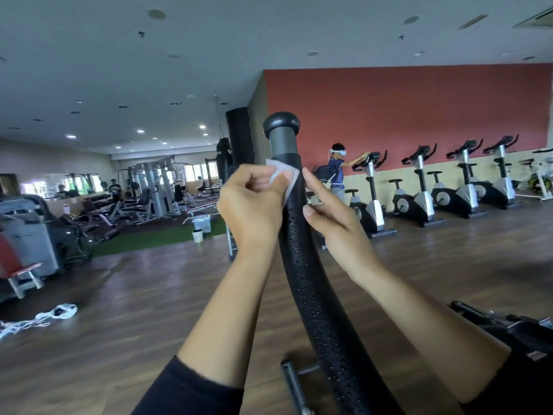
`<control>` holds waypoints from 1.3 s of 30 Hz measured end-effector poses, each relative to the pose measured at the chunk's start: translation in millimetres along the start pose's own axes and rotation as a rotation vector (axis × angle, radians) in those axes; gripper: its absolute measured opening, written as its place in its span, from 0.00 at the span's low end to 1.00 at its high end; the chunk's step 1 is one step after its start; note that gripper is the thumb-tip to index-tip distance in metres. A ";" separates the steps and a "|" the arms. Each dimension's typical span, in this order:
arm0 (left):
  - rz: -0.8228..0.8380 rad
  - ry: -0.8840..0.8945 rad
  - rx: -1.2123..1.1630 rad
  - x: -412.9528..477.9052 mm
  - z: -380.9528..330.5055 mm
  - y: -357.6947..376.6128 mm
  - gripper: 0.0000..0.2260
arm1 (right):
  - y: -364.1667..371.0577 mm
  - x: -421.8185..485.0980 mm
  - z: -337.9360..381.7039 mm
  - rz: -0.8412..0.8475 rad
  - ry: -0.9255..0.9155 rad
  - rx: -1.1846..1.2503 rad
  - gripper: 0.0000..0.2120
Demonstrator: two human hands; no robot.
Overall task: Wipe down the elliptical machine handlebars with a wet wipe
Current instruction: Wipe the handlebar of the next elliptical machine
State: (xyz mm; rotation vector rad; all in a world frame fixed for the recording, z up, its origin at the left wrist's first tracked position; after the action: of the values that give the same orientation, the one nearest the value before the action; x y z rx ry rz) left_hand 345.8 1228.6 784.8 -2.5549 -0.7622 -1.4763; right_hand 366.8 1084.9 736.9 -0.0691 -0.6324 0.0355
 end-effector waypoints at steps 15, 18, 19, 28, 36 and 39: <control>-0.049 0.142 0.053 -9.8 -5.9 3.1 0.05 | 1.9 -4.3 -3.7 0.006 0.023 0.065 0.27; -0.025 0.135 -0.009 -21.6 0.4 -3.2 0.05 | 1.4 -4.1 -4.1 -0.004 0.024 0.066 0.28; -0.027 0.131 -0.020 -17.6 0.5 -3.0 0.05 | 1.1 -4.4 -3.5 -0.011 0.017 0.064 0.28; 0.029 0.097 -0.125 -20.6 11.5 -4.8 0.04 | 0.5 -2.3 -3.7 -0.013 0.006 0.021 0.27; -0.008 -0.021 -0.361 3.6 33.0 8.0 0.02 | 0.8 -7.9 -3.2 -0.009 -0.006 -0.022 0.27; 0.024 -0.049 -0.413 -15.4 36.7 3.1 0.00 | 1.0 -8.3 -6.1 -0.008 -0.004 -0.004 0.27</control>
State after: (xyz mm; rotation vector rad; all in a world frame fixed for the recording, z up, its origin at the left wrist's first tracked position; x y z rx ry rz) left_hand 369.8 1232.0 753.1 -2.8868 -0.4673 -1.7232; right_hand 363.7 1085.1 727.0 -0.0705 -0.6372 0.0266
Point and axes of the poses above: each hand's wrist, its own x-axis towards the middle knuckle, its own y-axis out of the palm, z = x × y, the point moved 7 cm from there along x, towards the middle knuckle, and after that the axes turned 13 degrees about y, right-handed, at the moved point
